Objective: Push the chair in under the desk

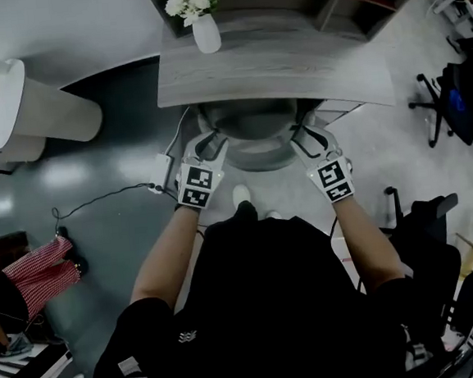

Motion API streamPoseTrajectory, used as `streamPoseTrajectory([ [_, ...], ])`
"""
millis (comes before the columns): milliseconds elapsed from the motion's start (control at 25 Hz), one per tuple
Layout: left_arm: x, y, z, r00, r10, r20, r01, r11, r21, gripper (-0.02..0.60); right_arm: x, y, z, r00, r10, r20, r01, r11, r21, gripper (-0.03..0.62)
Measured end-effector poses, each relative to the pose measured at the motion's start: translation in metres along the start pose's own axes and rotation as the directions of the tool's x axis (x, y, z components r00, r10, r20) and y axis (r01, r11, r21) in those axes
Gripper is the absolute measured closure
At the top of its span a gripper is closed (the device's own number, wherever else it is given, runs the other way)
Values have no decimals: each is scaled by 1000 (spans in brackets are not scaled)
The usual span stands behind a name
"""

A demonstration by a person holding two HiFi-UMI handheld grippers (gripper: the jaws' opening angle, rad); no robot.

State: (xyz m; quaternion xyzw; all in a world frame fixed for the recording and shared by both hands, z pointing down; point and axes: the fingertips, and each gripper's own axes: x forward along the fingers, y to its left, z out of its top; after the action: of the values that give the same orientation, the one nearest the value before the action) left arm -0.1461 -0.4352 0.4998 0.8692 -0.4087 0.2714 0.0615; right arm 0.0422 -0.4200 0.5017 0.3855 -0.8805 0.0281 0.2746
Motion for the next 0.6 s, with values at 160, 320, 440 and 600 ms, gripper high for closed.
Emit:
streamPoseTrajectory([
  [160,-16,14,25,997,46,61,-44,998,-36,466,-19,-24,26,994,-71,81,65,995,74,465],
  [320,-34,32,50,982,112,149,-100,991,-85,512,-33,-42,34,984,-121,134,103,986,132,484],
  [440,-49,39,69,969,148,199,-131,987,-97,546,-45,-53,38,972,-161,171,132,977,168,504],
  [600,-62,49,85,950,192,246,-168,979,-116,567,-61,-70,45,948,-222,227,166,956,241,533],
])
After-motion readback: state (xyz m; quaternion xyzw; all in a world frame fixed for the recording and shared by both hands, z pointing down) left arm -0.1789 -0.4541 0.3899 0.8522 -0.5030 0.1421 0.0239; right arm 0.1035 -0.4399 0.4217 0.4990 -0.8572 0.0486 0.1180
